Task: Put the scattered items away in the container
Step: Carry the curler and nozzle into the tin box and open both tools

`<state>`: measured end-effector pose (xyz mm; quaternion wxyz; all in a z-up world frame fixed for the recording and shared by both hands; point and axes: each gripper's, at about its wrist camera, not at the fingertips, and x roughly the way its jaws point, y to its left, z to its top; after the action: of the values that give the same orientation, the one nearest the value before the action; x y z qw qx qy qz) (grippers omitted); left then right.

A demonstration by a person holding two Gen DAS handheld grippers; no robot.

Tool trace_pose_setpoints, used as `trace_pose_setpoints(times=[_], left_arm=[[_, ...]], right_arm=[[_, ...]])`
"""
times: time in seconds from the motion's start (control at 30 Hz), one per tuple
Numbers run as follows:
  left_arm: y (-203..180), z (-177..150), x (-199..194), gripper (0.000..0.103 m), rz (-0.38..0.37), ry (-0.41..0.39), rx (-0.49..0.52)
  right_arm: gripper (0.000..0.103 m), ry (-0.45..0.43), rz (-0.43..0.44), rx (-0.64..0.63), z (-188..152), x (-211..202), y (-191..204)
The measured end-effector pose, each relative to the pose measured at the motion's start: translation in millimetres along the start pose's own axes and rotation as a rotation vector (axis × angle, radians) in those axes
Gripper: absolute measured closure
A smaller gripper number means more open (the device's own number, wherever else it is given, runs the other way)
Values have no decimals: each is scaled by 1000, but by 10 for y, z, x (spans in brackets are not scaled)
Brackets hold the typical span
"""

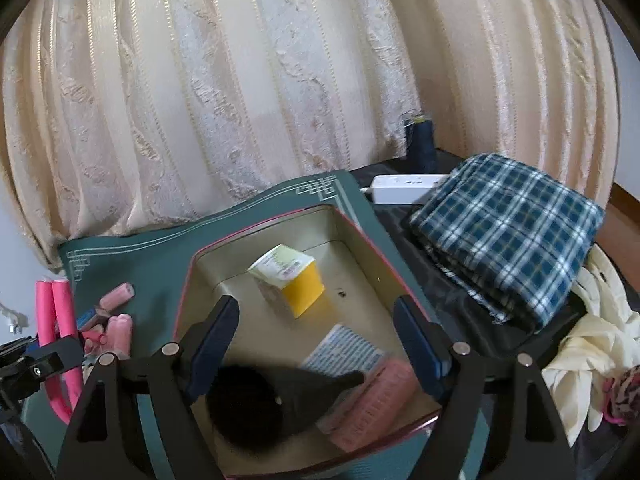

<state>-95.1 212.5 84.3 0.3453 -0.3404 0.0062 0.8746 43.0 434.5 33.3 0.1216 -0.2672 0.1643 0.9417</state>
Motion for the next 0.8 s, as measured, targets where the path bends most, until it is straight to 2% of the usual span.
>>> trace_pose_setpoints(times=[0.23, 0.4, 0.53, 0.73, 0.8], left_arm=[[-141, 63, 155, 86, -28, 10, 15], [-239, 169, 302, 86, -64, 9, 19], [-271, 253, 470, 86, -112, 8, 5], [-276, 343, 673, 85, -115, -5, -21], [-243, 356, 696, 71, -116, -9, -41]], right_arm=[[21, -73, -63, 42, 5, -145, -115], [21, -118, -111, 25, -1, -217, -103], [21, -113, -123, 14, -18, -218, -92], [21, -106, -125, 24, -27, -200, -125], [21, -96, -125, 23, -28, -180, -126]])
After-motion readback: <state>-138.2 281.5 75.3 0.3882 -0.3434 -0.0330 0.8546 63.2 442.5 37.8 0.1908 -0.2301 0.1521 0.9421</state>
